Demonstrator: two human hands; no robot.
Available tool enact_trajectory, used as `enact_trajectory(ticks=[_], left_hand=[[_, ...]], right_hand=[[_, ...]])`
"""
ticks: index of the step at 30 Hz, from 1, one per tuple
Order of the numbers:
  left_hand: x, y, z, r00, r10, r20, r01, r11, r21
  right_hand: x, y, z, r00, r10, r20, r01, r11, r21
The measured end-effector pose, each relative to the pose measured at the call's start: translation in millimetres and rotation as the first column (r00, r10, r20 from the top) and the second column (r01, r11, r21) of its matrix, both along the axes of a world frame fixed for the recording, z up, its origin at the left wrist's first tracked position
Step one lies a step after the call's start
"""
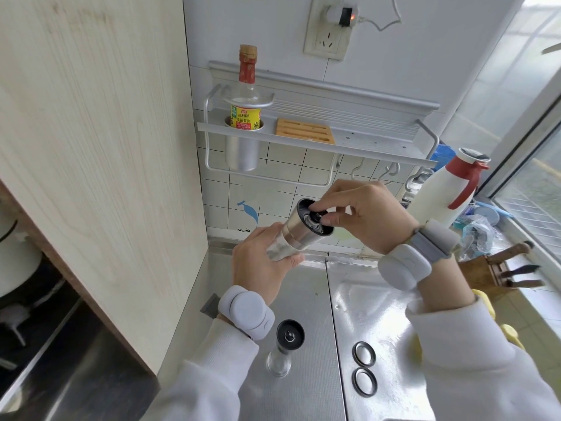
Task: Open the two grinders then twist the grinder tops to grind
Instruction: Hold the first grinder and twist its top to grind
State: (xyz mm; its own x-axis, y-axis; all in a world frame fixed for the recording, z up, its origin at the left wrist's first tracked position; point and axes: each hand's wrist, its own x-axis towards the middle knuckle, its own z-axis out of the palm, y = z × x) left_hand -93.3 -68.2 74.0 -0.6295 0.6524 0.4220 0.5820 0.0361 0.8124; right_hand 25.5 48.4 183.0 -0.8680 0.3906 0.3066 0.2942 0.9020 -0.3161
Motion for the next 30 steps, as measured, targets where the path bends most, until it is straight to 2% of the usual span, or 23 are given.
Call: enact_trajectory(ticks=[5, 16, 19, 22, 27, 30], left_hand=[[-0.3, -0.8, -0.2, 1.0, -0.006, -0.024, 0.006, 1.0, 0.002], [-0.4, 0.2, -2.1, 0.999, 0.0, -0.034, 0.0, 1.0, 0.0], [1.6, 1.1, -1.3, 1.0, -0.005, -0.031, 0.005, 1.0, 0.001], [2.4, 2.0, -0.7, 0.999, -0.009, -0.037, 0.009, 1.0, 0.005], [3.8, 3.1, 0.2, 0.999, -0.018, -0.031, 0.018, 1.0, 0.01], [4.3, 3.1, 0.5, 0.999, -0.022, -0.038, 0.022, 1.0, 0.009]], right_hand=[[-3.5, -2.1, -1.7, 0.999, -0.026, -0.039, 0.027, 1.0, 0.007], [0.2, -1.8, -2.0, 1.0, -0.012, 0.012, 0.012, 1.0, 0.028], [0.4, -0.6, -0.7, 0.999, -0.044, -0.023, 0.045, 0.999, 0.018], [2.1, 1.0, 0.4, 0.997, -0.079, 0.009, 0.079, 0.997, 0.021], [4.3, 0.5, 0.5, 0.999, -0.028, 0.025, 0.027, 0.999, 0.04], [2.5, 0.8, -0.9, 0.997, -0.069, 0.032, 0.067, 0.996, 0.051]])
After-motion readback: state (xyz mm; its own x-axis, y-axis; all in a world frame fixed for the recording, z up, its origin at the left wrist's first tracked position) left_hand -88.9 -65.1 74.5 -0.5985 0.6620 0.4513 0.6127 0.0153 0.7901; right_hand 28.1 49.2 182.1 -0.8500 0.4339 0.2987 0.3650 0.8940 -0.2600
